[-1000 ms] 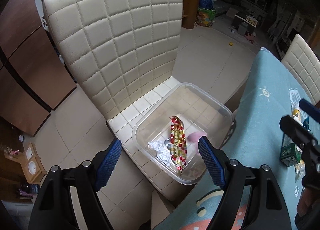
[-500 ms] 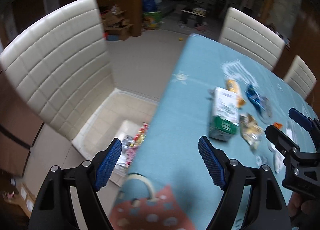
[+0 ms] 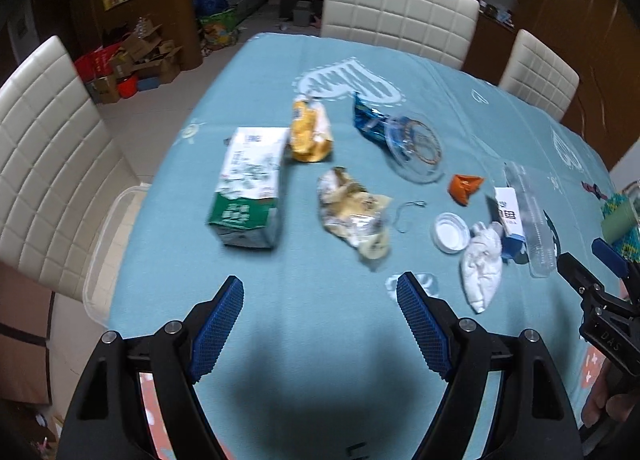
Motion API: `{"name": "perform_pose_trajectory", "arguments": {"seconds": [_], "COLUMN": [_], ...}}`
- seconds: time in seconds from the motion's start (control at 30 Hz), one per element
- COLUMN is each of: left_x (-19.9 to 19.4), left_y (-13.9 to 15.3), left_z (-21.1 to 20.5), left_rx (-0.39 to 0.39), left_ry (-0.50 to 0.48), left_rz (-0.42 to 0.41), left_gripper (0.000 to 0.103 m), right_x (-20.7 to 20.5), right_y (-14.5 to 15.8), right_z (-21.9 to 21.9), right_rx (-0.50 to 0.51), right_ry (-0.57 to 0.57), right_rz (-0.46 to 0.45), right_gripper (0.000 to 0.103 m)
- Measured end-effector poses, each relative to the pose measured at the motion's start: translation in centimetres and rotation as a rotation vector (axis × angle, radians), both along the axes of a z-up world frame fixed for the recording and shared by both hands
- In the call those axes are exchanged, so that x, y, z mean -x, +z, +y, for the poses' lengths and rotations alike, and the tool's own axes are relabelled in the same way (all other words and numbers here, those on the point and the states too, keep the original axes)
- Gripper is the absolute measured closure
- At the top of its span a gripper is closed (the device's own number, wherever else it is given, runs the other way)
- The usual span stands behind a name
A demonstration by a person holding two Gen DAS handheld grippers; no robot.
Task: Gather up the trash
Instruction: 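Grasp the clear plastic cup stack with the right tool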
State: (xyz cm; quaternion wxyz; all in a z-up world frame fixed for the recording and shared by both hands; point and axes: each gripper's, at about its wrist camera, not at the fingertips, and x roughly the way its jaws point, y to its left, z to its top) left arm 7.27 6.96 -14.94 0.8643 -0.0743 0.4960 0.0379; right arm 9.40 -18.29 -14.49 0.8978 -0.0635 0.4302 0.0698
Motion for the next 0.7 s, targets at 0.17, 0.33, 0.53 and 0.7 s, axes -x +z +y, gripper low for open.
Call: {"name": "perform_pose_trajectory", "arguments": {"seconds": [0.17, 0.33, 0.53, 0.7], "left_x": [-1.6, -3.3, -5.7, -7.2], "left_y": [-0.5, -1.3, -2.8, -4.4], "left_z": [-2.6, -4.0, -4.0, -3.4], "left_rx": [-0.028, -0.043, -0.086, -0.09], "left_ry": [-0.035, -0.05, -0.033, -0.016], "left_rz": [0.017, 0.038, 0.058, 0.093], "left_gripper": [0.026, 0.026, 0.026, 0.026], "right_x": [-0.7, -2.7, -5.4, -6.8], "right_y": [-0.6, -2.2, -4.7, -6.3], "right_z": [-2.5, -3.3, -3.1, -3.1], "right_rx": [0.004, -0.001, 0.018, 0.017], "right_ry": [-0.035, -0.037, -0.036, -0.039], "right_rz": [0.018, 0.056, 0.104, 0.143], "right_gripper": [0.019, 0.019, 0.019, 0.029]}}
